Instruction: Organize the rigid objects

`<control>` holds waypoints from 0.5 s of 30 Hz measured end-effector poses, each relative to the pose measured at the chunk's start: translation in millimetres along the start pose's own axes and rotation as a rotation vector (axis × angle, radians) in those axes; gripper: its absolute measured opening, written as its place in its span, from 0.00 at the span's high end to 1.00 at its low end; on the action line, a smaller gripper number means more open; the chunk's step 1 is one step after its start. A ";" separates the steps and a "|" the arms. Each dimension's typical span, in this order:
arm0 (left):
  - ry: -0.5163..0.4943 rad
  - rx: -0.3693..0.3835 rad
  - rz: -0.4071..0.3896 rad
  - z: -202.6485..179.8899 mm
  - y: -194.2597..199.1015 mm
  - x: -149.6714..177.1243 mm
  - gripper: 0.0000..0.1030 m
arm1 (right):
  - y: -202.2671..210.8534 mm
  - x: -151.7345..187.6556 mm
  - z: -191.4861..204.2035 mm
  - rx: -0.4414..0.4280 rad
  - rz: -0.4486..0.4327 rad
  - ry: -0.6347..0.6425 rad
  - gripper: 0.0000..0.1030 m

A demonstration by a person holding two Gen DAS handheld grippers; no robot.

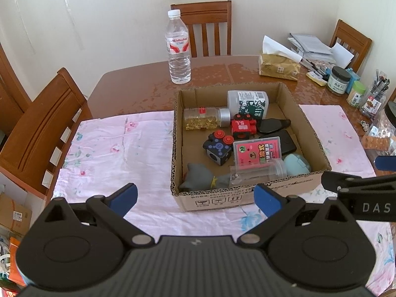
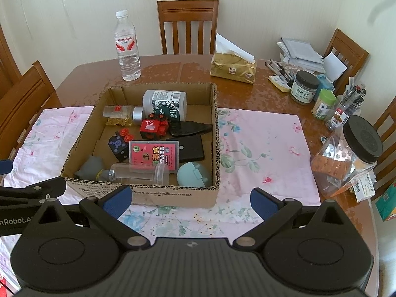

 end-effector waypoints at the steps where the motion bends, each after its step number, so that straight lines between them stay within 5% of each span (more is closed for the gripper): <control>1: 0.000 -0.001 0.000 -0.4 0.2 -0.1 0.03 | 0.1 0.0 -0.2 0.000 0.000 -0.001 0.00; 15: -0.001 -0.004 0.002 -0.7 0.3 0.7 0.03 | 0.2 1.8 -0.3 0.001 0.001 -0.002 0.00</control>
Point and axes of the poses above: each gripper's, at about its wrist camera, not at the fingertips, and y roughly against the way its jaws point, z to its left, x to its underside, the point moved 8 cm from there along -y, roughly the way its jaws point, and after that the axes turned 6 degrees about -z, right-handed, at the moved point
